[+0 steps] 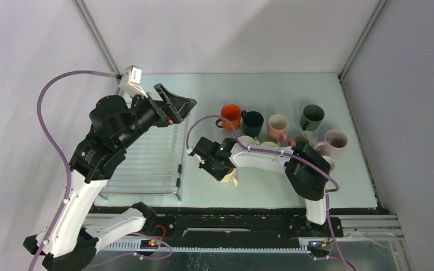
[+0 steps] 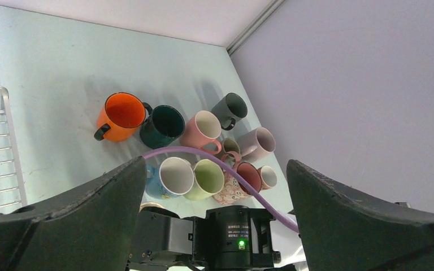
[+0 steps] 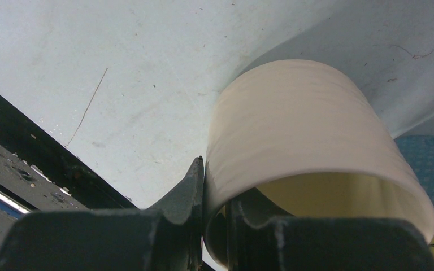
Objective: Unload the cups from the dish rack
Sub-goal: Place the cup at the center of the board.
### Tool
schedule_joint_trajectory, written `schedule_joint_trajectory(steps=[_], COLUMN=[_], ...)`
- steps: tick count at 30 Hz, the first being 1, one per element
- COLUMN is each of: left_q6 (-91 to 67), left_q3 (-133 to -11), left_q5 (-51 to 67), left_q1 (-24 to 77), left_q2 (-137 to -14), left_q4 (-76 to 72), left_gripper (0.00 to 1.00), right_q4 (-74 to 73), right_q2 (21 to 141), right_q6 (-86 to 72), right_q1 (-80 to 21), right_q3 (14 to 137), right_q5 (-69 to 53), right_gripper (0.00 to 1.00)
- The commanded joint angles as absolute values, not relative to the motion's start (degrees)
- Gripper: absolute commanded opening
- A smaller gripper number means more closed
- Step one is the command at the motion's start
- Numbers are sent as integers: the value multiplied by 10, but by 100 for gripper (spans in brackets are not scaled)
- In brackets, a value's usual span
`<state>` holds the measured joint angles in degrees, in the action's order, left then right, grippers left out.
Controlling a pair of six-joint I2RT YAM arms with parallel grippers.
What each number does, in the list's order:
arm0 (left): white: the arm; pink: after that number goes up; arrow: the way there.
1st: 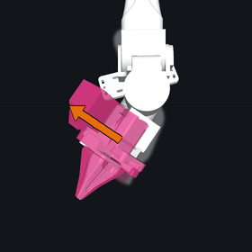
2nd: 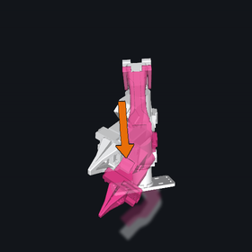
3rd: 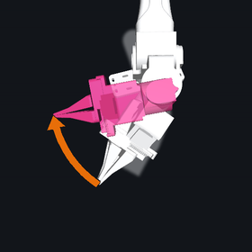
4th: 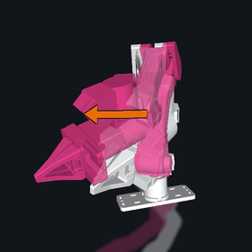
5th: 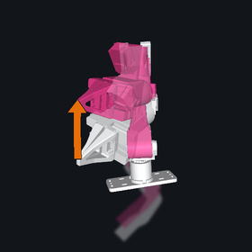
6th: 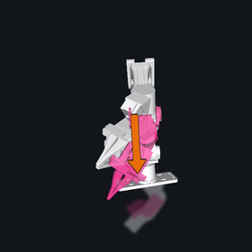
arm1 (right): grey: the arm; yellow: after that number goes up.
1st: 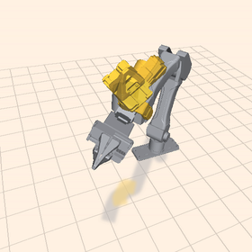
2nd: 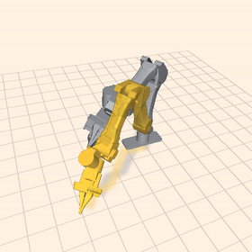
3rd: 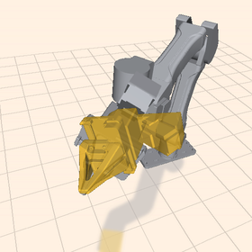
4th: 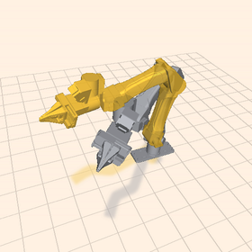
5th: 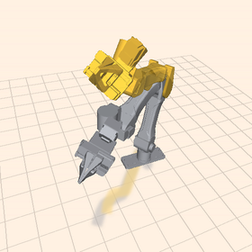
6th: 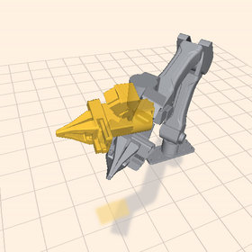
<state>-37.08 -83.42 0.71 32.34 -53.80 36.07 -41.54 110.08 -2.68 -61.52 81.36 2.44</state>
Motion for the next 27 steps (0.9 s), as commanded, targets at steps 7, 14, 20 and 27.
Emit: schedule_joint_trajectory(steps=[7,14,20,27], left_q6=[-367,-367,-365,-359], left_q3=[-851,-855,-864,-876], left_q5=[18,23,26,35], left_q1=[322,322,321,322], left_q2=[-540,-541,-541,-540], left_q4=[341,341,345,347], left_gripper=[100,100,100,100], right_q4=[-429,-444,-460,-473], right_q2=[1099,1083,1057,999], right_q6=[-24,-26,-34,-50], right_q1=[-609,-609,-611,-614], right_q3=[851,868,882,912], right_q5=[41,40,39,38], right_gripper=[31,41,47,63])
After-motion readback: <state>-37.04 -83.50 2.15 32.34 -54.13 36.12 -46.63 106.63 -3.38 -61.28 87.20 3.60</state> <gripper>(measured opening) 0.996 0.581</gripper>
